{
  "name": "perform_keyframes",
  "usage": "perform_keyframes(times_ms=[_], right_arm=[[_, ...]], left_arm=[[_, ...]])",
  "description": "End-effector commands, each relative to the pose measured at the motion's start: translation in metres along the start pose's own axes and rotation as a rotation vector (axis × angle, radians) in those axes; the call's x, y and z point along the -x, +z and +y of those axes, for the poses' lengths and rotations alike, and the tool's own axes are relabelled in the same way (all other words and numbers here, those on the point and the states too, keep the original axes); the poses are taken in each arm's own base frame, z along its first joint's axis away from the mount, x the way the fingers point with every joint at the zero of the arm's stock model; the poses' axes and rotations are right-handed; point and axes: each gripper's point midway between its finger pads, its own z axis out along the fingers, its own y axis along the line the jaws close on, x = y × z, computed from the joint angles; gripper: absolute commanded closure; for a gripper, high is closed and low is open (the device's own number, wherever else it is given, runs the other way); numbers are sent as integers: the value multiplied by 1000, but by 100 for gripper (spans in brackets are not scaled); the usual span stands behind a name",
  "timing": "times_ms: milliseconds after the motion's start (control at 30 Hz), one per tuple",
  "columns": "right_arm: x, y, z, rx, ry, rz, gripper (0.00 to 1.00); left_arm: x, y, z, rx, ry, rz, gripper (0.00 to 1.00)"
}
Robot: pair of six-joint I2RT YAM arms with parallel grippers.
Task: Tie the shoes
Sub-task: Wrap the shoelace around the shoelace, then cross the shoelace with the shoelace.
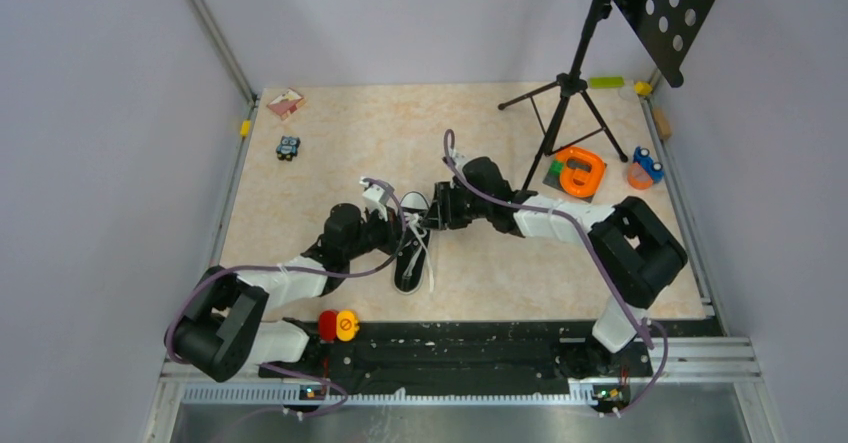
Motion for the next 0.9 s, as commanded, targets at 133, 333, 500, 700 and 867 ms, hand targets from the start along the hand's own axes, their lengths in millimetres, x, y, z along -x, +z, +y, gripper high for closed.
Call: perform_keyframes(times_ms=[133, 333, 500, 700, 867], right_arm=[[24, 16, 21, 66, -83, -31, 60], [17, 22, 21, 77, -85, -10, 61], [15, 24, 25, 96, -86, -1, 65], [16, 30, 25, 80, -95, -2, 62], [22, 26, 20, 44, -91, -49, 74]], left_arm=[[19, 5, -5, -23, 31, -41, 100], [16, 5, -6, -30, 26, -29, 100], [19, 4, -6, -26, 35, -35, 100], [18, 4, -7, -33, 28, -29, 100], [17, 4, -5, -24, 31, -30, 100]])
